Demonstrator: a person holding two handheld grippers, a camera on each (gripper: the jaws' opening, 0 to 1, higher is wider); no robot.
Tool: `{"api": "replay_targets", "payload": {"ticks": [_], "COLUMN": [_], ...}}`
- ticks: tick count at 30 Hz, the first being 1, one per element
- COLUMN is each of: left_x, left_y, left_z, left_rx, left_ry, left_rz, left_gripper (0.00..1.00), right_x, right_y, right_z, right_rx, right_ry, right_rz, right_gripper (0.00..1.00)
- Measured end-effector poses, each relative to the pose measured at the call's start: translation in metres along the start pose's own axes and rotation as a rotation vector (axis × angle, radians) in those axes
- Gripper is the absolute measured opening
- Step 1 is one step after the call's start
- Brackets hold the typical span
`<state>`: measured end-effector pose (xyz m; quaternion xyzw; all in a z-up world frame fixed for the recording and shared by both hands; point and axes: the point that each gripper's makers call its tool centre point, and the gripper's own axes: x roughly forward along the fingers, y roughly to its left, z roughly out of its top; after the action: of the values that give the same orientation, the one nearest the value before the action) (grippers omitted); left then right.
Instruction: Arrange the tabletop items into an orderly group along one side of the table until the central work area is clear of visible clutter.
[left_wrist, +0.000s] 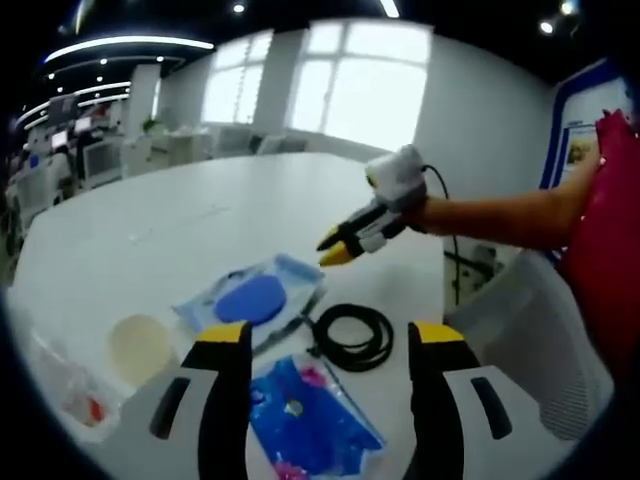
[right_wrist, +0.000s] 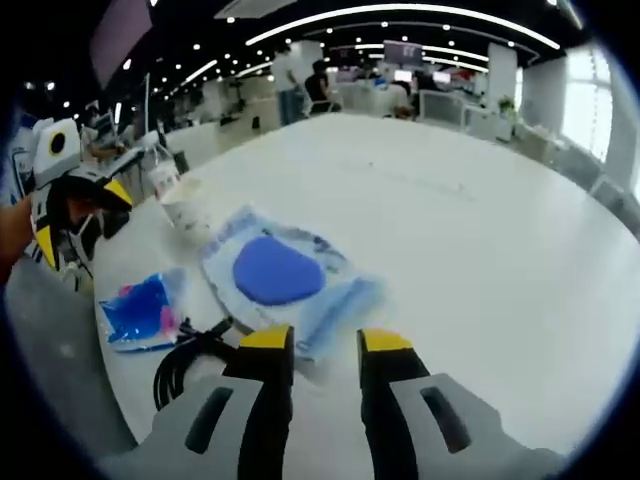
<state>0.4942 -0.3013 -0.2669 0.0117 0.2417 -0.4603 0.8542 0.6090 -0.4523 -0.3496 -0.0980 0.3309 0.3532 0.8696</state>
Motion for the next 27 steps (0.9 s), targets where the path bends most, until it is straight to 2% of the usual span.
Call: {"api": "replay_targets", "payload": {"ticks": [8,10,12,14,19,23,27], "left_x": [0.005,0.008,0.011,0.017,0.034,0.049,0.064], "left_y": [0.008,0.011,0.017,0.031,0.053,0.084,0.108], "left_z": [-0.001,0.003,0.010,0.026,0.050,0.053,0.045], "left_rx": [-0.006,0.019,0.048,0.088,0.117,0.148,0.135], "left_ry": [0.001,0.003,0.007,0.008,0.018,0.106,0.193], "left_rz": [0.018,0.036,0.058,0.112,0.155,0.246,0.284], "left_gripper": [0.59,0.59,0.59,0.60,0.56,0.51,0.46], "right_x": [0.014,0.016,0.016,0.016,0.015,0.015,0.016], "right_y": [-0.003,-0.004,-0.004,-0.005,-0.007,-0.005,-0.006], "right_z": [0.002,0.000,0.000,0.000,0.000,0.000,-0.001], "right_rx": [0.038,0.039,0.041,0.044,0.058,0.063,0.072], "right_ry": [0.016,0.024,0.024,0.024,0.019,0.016,0.013], "right_rz": [-0.014,-0.013,-0.010,-0.009,-0.006,0.001,0.004], "right_gripper": [0.25,0.25,0.26,0.26,0.26,0.26,0.26]}}
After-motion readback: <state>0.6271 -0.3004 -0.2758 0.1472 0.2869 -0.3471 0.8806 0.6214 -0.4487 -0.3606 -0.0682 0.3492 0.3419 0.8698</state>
